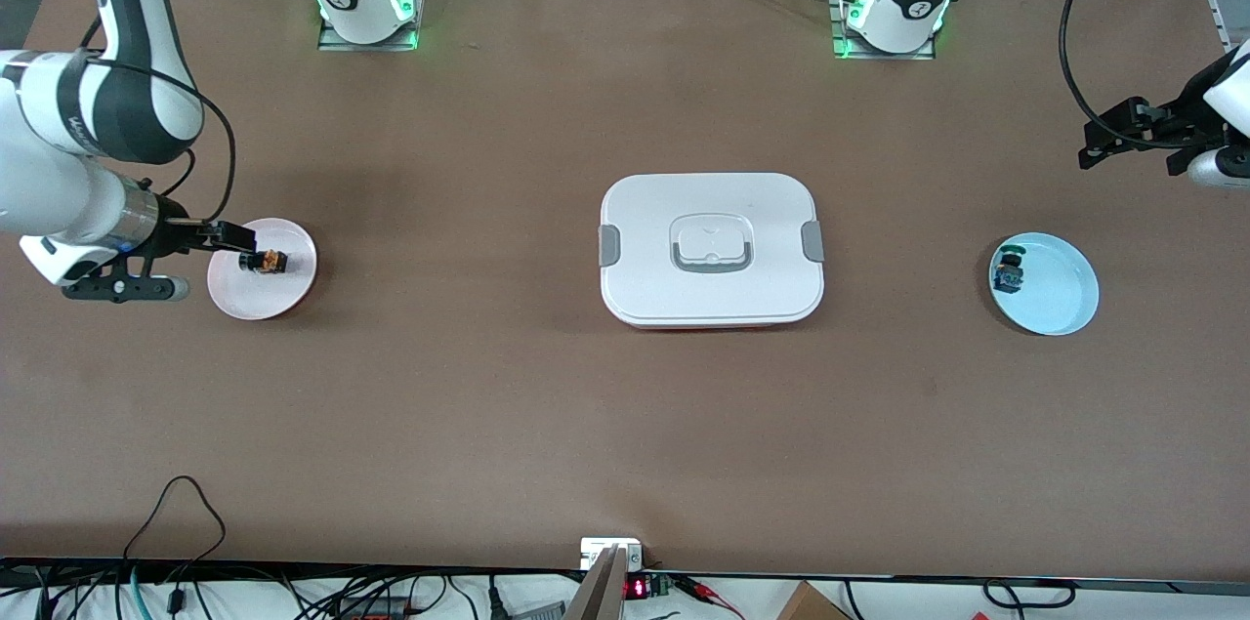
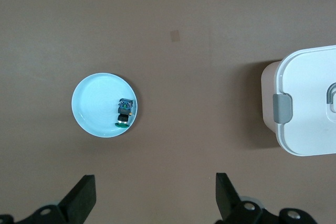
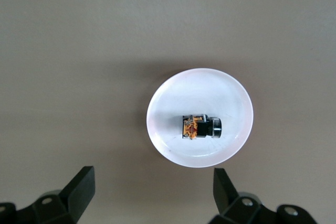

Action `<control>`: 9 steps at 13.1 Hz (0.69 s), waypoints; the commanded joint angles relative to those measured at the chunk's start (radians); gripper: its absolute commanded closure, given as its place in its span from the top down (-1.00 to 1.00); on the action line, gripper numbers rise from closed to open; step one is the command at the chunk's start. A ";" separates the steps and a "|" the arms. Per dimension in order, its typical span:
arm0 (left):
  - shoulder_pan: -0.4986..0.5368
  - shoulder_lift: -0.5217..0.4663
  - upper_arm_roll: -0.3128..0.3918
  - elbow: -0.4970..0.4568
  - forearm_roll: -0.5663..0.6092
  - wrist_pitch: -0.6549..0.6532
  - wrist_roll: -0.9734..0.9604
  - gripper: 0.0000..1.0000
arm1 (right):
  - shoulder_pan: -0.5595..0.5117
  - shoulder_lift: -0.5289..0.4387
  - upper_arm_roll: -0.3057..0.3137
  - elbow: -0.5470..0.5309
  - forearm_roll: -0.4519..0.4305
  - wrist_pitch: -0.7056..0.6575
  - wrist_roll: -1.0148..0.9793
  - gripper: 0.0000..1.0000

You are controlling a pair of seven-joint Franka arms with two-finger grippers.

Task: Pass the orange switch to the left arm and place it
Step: 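Lower the right gripper over the orange switch on the white plate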

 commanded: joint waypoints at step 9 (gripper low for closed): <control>-0.004 -0.020 -0.004 -0.010 0.002 0.002 0.023 1.00 | -0.066 0.005 -0.006 -0.317 -0.023 0.465 -0.149 1.00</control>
